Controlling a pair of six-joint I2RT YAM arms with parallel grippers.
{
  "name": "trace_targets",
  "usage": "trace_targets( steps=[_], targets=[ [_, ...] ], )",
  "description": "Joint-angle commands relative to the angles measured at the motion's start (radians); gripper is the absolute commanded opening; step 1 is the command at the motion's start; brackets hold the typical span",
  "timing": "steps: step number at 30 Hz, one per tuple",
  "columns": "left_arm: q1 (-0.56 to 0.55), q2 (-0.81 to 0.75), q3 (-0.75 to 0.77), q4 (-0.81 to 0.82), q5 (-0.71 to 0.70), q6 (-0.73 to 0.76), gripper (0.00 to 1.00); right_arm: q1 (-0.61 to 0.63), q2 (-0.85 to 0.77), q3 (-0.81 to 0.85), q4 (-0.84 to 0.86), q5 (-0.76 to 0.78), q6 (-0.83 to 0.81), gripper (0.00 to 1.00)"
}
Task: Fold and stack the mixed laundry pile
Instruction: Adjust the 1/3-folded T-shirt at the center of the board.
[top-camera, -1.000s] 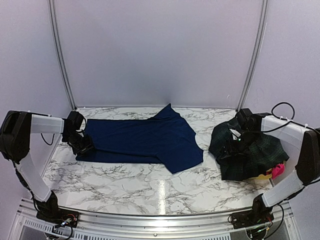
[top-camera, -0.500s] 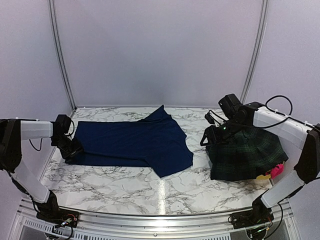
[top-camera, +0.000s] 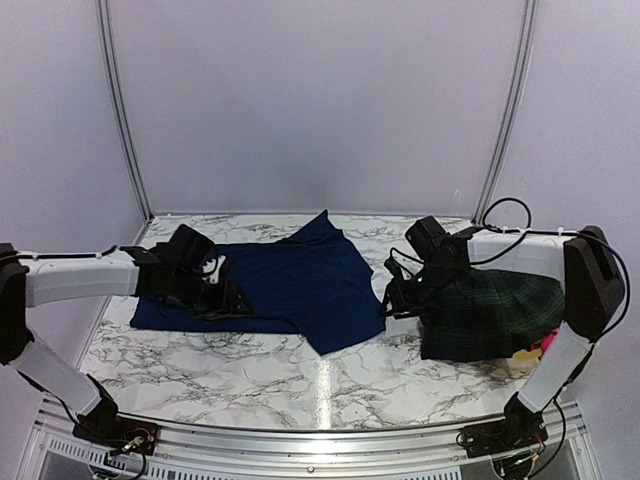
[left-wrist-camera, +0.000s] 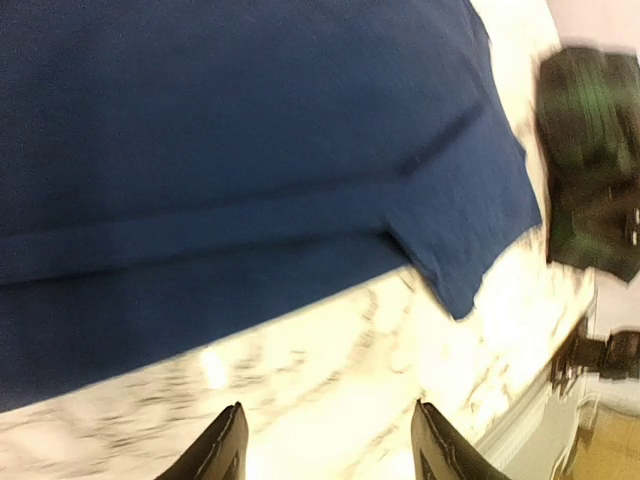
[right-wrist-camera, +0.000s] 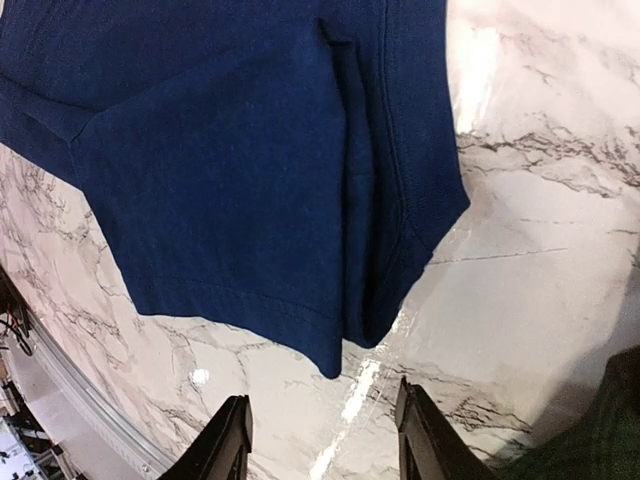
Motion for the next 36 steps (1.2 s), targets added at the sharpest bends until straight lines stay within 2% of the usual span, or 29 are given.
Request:
trace_targets(
  steps=[1, 5, 13, 21, 27, 29, 32, 34, 36],
  targets=[
    [-0.175, 0.140, 0.030, 0.138, 0.027, -0.069, 0.57, 0.010, 0.026, -0.025, 0.092, -0.037, 0.042, 0.43],
    [-0.287, 0.302, 0.124, 0.142, 0.032, -0.044, 0.58, 0.013, 0.048, -0.038, 0.127, -0.057, 0.044, 0.40],
    [-0.390, 0.489, 0.246, 0.188, 0.028, -0.065, 0.59, 0.020, 0.080, -0.056, 0.151, -0.067, 0.033, 0.31],
    [-0.409, 0.572, 0.286, 0.207, -0.023, -0.116, 0.61, 0.021, 0.079, -0.098, 0.170, -0.047, 0.035, 0.24],
    [-0.424, 0.617, 0.322, 0.204, -0.022, -0.118, 0.60, 0.021, 0.117, -0.062, 0.187, -0.043, 0.035, 0.20],
    [-0.424, 0.625, 0.327, 0.199, -0.034, -0.125, 0.56, 0.022, 0.121, -0.049, 0.186, -0.046, 0.035, 0.15],
    [-0.424, 0.633, 0.334, 0.182, -0.050, -0.132, 0.44, 0.024, 0.114, -0.040, 0.181, -0.052, 0.035, 0.08],
    [-0.424, 0.633, 0.337, 0.170, -0.061, -0.131, 0.34, 0.023, 0.111, -0.035, 0.175, -0.054, 0.035, 0.00],
    [-0.424, 0.621, 0.337, 0.164, -0.067, -0.127, 0.23, 0.024, 0.102, -0.033, 0.173, -0.059, 0.040, 0.00]
  ],
)
